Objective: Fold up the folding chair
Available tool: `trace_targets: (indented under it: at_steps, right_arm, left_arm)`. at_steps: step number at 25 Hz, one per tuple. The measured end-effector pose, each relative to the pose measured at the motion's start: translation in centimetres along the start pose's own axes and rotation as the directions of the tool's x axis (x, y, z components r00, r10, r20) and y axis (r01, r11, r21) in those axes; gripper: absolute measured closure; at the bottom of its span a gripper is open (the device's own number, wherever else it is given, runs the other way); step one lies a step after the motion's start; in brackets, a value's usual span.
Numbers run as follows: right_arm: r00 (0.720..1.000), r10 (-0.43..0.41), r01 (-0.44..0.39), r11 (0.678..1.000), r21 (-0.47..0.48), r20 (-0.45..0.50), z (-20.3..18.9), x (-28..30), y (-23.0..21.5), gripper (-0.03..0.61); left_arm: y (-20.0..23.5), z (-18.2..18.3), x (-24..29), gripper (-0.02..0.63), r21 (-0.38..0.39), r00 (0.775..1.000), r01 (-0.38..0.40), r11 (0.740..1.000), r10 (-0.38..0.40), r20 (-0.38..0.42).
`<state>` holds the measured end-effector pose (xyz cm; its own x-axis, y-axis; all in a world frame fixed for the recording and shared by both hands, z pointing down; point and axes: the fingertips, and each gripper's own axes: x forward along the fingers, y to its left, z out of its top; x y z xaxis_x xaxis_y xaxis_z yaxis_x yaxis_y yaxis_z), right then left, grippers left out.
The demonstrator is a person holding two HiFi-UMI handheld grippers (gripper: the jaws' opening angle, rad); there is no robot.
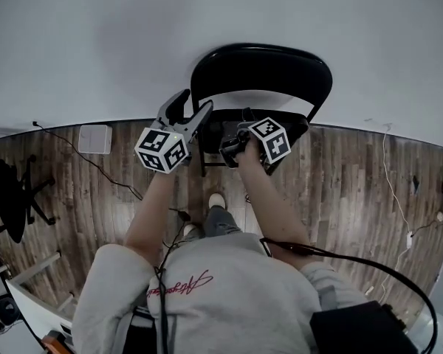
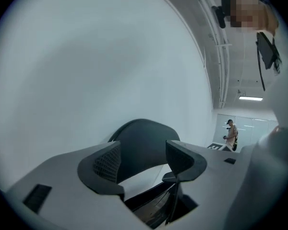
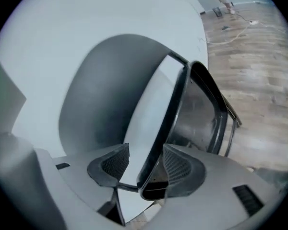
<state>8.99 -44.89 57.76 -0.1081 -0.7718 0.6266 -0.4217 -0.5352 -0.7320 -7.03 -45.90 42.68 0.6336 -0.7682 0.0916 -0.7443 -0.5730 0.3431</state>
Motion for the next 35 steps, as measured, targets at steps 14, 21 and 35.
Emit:
trace_targets:
  at_steps: [14, 21, 35]
  right_arm:
    - [0.671, 0.714, -0.092, 0.345, -0.934, 0.198, -3.7, -31.6, 10.8, 0.543]
    - [0.68, 0.728, -0.046, 0.17, -0.984, 0.094, -10.8, -37.6, 9.2, 0.56]
    - [0.694, 0.72, -0.184, 0.162, -0.969, -0.011, -11.6, -40.8, 7.2, 0.562]
  left_arm:
    - [-15.0, 3.3, -16.0, 0.465, 0.229, 0.971, -0.022, 0.973, -0.034, 0.235]
    - [-19.4, 1.1, -22.4, 0.597, 0.315, 0.98, 0.002, 0.949, -0.064, 0.188]
    - [-24.3, 1.5, -25.3, 0.598, 0.303, 0.968, -0.027, 0.953, -0.05, 0.245]
